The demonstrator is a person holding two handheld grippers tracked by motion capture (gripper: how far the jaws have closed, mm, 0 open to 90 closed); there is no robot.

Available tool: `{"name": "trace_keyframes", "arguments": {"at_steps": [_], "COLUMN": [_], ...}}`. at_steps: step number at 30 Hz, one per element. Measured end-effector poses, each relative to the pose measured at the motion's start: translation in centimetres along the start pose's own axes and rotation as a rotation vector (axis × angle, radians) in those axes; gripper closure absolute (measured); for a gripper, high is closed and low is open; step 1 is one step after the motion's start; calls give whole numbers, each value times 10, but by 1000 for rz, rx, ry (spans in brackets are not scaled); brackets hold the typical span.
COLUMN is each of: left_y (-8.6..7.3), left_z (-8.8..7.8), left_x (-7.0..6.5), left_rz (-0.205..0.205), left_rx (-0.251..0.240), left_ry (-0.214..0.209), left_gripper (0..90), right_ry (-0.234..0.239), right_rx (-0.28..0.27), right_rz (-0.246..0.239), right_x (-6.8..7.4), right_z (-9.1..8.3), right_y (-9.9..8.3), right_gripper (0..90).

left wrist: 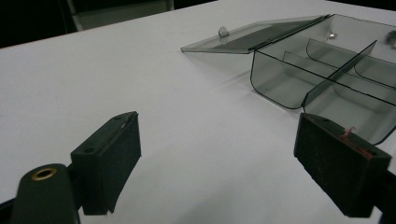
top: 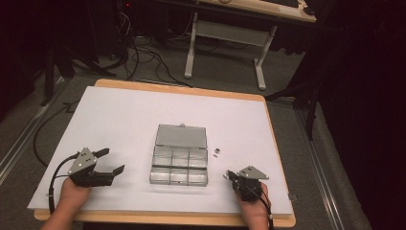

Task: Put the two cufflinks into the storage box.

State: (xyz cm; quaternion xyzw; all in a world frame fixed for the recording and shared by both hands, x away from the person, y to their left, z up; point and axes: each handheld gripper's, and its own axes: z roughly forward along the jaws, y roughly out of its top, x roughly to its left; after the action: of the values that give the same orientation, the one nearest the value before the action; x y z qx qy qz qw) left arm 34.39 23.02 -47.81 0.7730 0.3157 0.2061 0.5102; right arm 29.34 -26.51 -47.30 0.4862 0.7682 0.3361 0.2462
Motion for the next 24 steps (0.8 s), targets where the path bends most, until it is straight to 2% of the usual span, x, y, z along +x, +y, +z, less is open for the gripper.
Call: {"name": "trace_keyframes", "arguments": {"at_steps": [5, 7, 11, 17, 18, 24], "left_y": [0, 0, -1, -2, -2, -2], "left_z": [0, 0, -1, -4, -4, -3], "left_x": [0, 0, -1, -3, -3, -2], "left_rz": [0, -1, 6, 13, 13, 14], "left_rx": [0, 1, -4, -15, -16, -13], "left_ry": [0, -1, -1, -2, -2, -3], "left_gripper": [154, 154, 154, 153, 154, 153], "right_ry": [4, -19, 2, 14, 16, 26], "right_rx": [-14, 3, 34, 50, 55, 60], "right_rz": [-32, -58, -75, -75, -87, -76], "right_x": [8, 10, 11, 12, 11, 11], "right_z": [4, 9, 22, 27, 27, 24], "right_y": [11, 16, 21, 20, 19, 16], "right_gripper": [900, 900, 900, 900, 900, 900]}}
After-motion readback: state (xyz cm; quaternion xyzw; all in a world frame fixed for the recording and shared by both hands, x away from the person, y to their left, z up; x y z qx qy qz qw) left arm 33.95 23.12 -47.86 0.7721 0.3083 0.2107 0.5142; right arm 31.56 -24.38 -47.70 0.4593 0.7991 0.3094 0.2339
